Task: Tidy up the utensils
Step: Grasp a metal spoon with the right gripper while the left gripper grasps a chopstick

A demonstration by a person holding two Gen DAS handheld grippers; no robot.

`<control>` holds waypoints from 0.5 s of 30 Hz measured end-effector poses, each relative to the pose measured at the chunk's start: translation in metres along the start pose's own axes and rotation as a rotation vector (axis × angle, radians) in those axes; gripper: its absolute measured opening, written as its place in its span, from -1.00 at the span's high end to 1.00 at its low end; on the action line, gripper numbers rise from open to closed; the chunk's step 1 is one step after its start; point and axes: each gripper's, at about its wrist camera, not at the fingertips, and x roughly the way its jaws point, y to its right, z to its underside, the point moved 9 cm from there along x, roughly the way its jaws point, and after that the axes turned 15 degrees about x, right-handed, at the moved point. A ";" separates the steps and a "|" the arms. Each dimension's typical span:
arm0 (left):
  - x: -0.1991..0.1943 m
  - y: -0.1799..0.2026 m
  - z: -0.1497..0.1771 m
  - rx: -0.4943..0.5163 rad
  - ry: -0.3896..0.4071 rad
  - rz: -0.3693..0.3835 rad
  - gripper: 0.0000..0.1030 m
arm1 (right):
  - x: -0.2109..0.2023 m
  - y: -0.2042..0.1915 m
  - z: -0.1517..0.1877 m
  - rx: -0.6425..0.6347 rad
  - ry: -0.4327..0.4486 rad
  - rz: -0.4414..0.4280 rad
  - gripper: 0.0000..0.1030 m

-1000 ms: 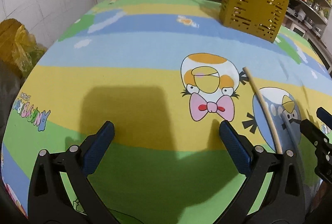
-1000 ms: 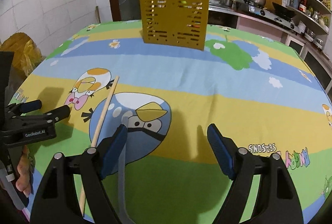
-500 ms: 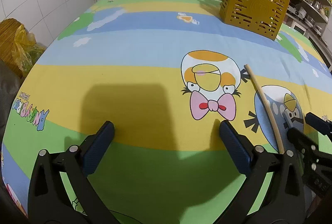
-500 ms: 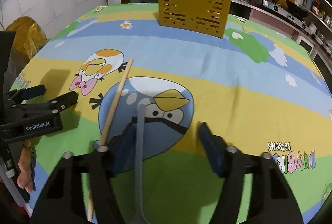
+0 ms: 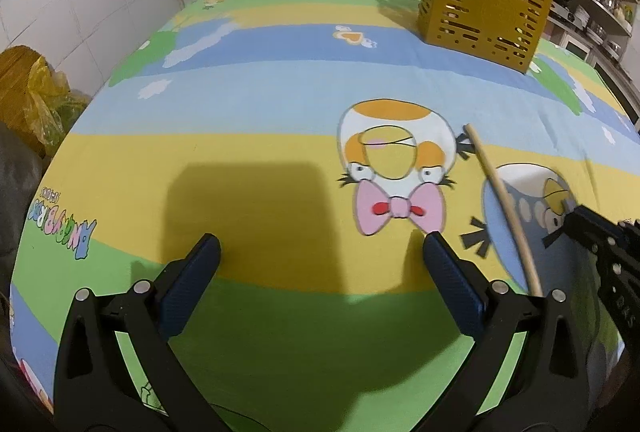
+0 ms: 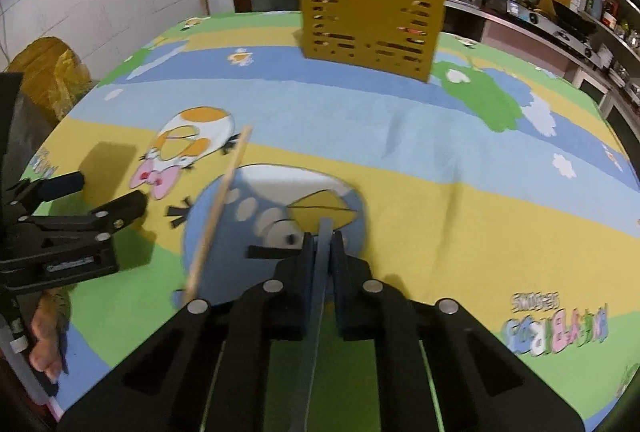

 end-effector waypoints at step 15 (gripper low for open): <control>0.004 0.069 -0.050 0.049 -0.001 0.091 -0.88 | 0.018 0.076 -0.043 0.151 0.023 0.033 0.83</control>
